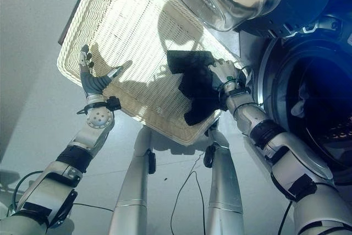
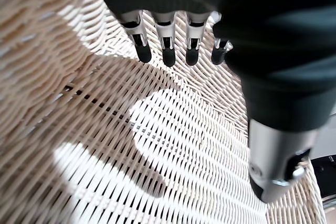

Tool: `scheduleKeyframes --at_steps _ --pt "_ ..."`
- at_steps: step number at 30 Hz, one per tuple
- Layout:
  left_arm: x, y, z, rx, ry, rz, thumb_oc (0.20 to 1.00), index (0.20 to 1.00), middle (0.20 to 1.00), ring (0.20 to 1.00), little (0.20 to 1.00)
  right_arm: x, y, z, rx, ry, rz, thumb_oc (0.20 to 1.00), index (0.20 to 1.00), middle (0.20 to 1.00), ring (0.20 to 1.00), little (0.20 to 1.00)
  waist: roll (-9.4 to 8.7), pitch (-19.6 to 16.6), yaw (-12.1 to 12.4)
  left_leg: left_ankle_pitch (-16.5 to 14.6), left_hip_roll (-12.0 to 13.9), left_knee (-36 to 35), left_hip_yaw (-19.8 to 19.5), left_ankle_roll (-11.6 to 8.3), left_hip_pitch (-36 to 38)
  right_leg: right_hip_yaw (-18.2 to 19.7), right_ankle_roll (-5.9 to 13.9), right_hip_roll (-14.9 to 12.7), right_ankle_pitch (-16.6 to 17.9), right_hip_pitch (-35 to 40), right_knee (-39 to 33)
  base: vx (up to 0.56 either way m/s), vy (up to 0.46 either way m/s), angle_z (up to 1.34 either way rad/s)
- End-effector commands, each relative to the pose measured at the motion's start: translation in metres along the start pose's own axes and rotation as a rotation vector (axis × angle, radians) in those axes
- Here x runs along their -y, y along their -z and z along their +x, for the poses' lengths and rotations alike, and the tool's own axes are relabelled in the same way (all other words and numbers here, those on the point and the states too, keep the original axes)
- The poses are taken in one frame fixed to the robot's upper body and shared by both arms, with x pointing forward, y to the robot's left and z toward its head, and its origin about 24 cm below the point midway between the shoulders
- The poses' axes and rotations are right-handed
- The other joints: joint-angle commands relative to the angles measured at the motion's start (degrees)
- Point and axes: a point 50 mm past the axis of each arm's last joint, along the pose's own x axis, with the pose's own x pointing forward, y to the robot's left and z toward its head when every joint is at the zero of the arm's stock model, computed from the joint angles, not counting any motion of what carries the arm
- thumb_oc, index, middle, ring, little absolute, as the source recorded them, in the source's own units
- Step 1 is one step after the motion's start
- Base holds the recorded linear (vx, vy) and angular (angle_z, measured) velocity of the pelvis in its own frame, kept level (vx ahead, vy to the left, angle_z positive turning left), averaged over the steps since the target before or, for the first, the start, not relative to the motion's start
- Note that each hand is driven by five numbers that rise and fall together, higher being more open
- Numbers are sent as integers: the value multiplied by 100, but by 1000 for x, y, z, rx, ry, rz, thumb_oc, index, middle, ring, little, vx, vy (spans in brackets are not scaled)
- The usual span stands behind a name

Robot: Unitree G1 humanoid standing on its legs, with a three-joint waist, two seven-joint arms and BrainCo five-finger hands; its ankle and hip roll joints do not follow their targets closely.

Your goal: Put the clothes into the washing machine.

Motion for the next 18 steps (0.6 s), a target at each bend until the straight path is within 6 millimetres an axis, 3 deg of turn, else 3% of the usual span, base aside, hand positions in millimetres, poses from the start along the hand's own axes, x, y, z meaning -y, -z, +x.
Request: scheduleKeyframes --at_steps 1,2,4,5,9,12,18 --pt "-2 -9 3 34 -20 -81 1000 1000 1000 1000 1000 -49 16 -26 -170 -327 738 200 200 200 200 200 195 -106 -52 -495 -135 814 336 -29 -329 -35 564 279 1286 326 -1576 0 0 0" --pt "-2 -9 4 36 -20 -82 1000 1000 1000 1000 1000 -50 14 -26 -168 -332 809 200 200 200 200 200 192 -106 -53 -475 -137 812 334 -29 -354 -40 560 276 1301 302 -1577 0 0 0" --pt "-8 -7 5 28 -14 -77 1000 1000 1000 1000 1000 -59 4 -33 -136 -440 1331 200 200 200 200 200 165 -106 -47 -504 -143 849 317 -41 -300 -45 548 295 1264 346 -1540 0 0 0" --pt "-8 -8 6 31 -15 -76 1000 1000 1000 1000 1000 -58 0 -34 -101 -466 1482 200 200 200 200 200 149 -106 -51 -483 -146 848 309 -36 -325 -54 542 298 1280 318 -1531 0 0 0" --pt "-11 -4 3 26 -18 -72 1000 1000 1000 1000 1000 -56 -13 -43 73 -540 1919 200 200 200 200 200 101 -106 -78 -474 -141 794 316 -36 -250 -62 554 318 1295 370 -1553 0 0 0" --pt "-9 -3 0 22 -25 -71 1000 1000 1000 1000 1000 -48 -25 -49 236 -576 2135 200 200 200 200 200 66 -106 -115 -464 -130 717 327 -37 -189 -45 576 322 1319 415 -1601 0 0 0" --pt "-13 -3 2 27 -31 -67 1000 1000 1000 1000 1000 -29 -29 -49 456 -611 2285 200 200 200 200 200 39 -106 -137 -476 -122 561 322 -48 -77 -35 625 312 1362 519 -1754 -10 -6 -2"
